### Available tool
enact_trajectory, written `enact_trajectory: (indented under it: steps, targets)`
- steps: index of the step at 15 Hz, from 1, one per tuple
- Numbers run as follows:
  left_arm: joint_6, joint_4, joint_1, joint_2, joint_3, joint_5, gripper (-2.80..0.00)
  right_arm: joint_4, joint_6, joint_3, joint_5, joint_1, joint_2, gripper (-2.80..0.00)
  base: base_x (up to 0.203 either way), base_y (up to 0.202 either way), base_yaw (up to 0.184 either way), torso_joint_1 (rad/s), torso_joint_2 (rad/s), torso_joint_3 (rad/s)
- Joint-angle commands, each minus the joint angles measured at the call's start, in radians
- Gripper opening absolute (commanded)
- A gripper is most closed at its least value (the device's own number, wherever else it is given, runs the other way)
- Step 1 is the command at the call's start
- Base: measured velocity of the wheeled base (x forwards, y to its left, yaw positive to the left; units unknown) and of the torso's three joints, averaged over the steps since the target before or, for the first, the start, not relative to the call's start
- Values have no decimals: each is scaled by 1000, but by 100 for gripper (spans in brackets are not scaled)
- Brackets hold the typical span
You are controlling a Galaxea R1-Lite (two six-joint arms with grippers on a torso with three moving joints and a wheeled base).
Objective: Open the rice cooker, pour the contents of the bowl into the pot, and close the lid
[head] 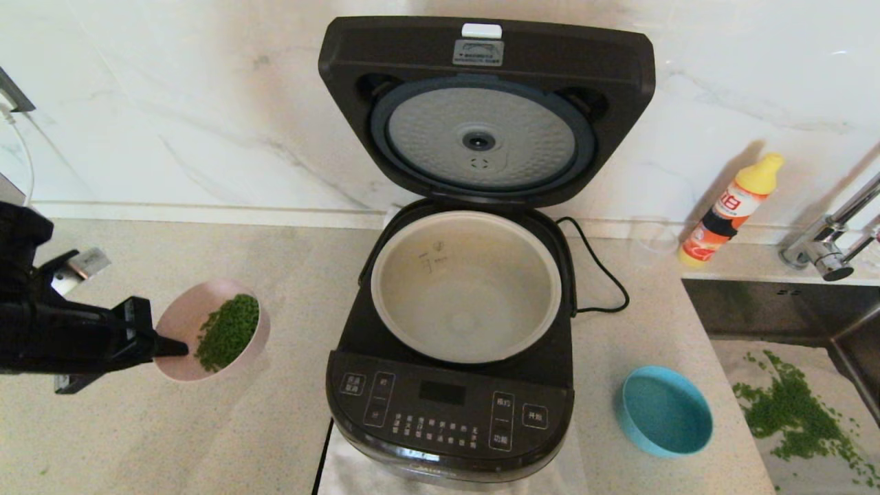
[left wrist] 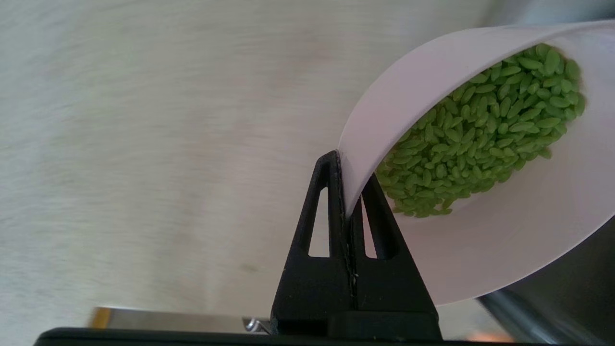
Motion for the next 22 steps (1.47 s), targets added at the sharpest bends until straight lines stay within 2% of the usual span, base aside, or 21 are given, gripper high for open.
enact_trajectory:
  steps: [1,3,10,11,14,22]
  targets:
    - [-22,101,-87,-66,-140,-2,-280,0,0,0,0,0,1,-280,0,0,0,0,0,0]
    - [-42,175,-145,-71,-229,-1,-280,0,-1,0,0,0,2,-280,0,0,0,0,0,0]
    - [-103,287,-347,-48,-437,10,-280,0,0,0,0,0,2,-280,0,0,0,0,0,0]
    - [-107,298,-379,-36,-457,24,-280,0,-1,0,0,0,2,-280,0,0,0,0,0,0]
    - [-110,300,-484,11,-495,132,-280,0,1,0,0,0,2,-280,0,0,0,0,0,0]
    - [-161,292,-669,121,-595,279,-280,0,0,0,0,0,0,-280,0,0,0,0,0,0]
